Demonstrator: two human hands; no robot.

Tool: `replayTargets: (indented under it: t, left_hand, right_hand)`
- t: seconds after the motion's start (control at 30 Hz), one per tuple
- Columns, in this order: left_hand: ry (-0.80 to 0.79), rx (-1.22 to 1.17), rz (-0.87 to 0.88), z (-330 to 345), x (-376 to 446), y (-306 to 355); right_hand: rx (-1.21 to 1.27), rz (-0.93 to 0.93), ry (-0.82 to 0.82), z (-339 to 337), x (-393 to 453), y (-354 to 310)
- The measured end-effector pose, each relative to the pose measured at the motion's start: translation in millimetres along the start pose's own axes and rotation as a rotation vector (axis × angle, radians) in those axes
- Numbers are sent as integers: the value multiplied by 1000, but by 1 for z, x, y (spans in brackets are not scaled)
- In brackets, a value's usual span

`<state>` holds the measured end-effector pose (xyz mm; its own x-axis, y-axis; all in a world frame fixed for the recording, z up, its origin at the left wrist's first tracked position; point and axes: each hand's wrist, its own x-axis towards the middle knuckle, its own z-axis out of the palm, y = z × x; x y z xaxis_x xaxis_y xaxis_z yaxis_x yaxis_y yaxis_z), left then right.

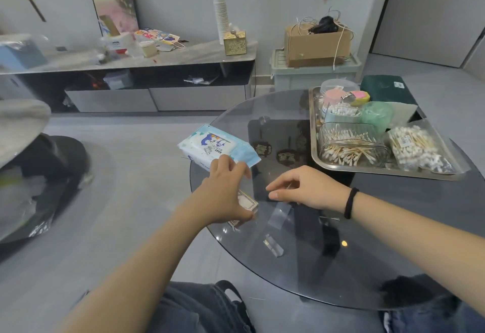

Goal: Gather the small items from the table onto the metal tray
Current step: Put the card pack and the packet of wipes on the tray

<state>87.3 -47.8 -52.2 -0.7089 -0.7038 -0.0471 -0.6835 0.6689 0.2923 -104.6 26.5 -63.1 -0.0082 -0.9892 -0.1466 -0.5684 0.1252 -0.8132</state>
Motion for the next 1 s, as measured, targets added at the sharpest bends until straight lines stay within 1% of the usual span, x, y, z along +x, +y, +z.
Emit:
replayTargets:
  t: [0.13, 0.2, 0.37, 0.43, 0.5, 0.53, 0.6, 0.63, 0.7, 0.77, 0.8, 0.83, 0.87, 0.93, 0.97, 1.0]
  left_hand:
    - [-4, -180, 101, 8, -2, 13]
    - [-13, -211, 122, 13, -2, 20]
    - [-111, -65, 106, 18, 6, 27]
    - [-90, -172, 97, 16, 10, 29]
    - [-12, -309, 121, 13, 16, 32]
    - [31, -331, 144, 11, 20, 33]
    - [73, -351, 171, 8, 26, 32]
    - [68, -368, 175, 6, 29, 31]
    - [59, -380, 197, 2, 35, 26]
    - [148, -335, 216, -2, 43, 18]
    - [222, -272, 185, -3, 48, 13]
    - [277, -171, 111, -4, 53, 7]
    - [283, -44, 3, -2, 58, 0]
    - [150, 149, -191, 3, 63, -10]
    - [77, 187, -228, 5, 64, -13]
    - [33, 206, -224, 8, 64, -14]
  right_hand:
    - [-32, 58, -60, -5, -2, 1]
    - [-27, 85, -78, -9, -4, 2]
    - [-10, 107, -106, -13, -7, 4]
    - [25, 122, -111, -14, -7, 4]
    - [143, 161, -117, -16, -5, 2]
    - [221, 177, -111, -18, -4, 1]
    - [316, 182, -59, -20, -2, -1]
    - [316, 176, -14, -22, -1, -2]
    - [251, 159, 81, -24, 1, -4]
    - [154, 156, 156, -26, 4, -3]
    - [113, 161, 187, -27, 5, -2]
    - [80, 166, 214, -27, 6, -1]
    - [57, 171, 241, -28, 7, 0]
    - [59, 175, 293, -29, 7, 2]
    - [66, 176, 314, -29, 8, 2]
    - [60, 177, 330, -30, 8, 2]
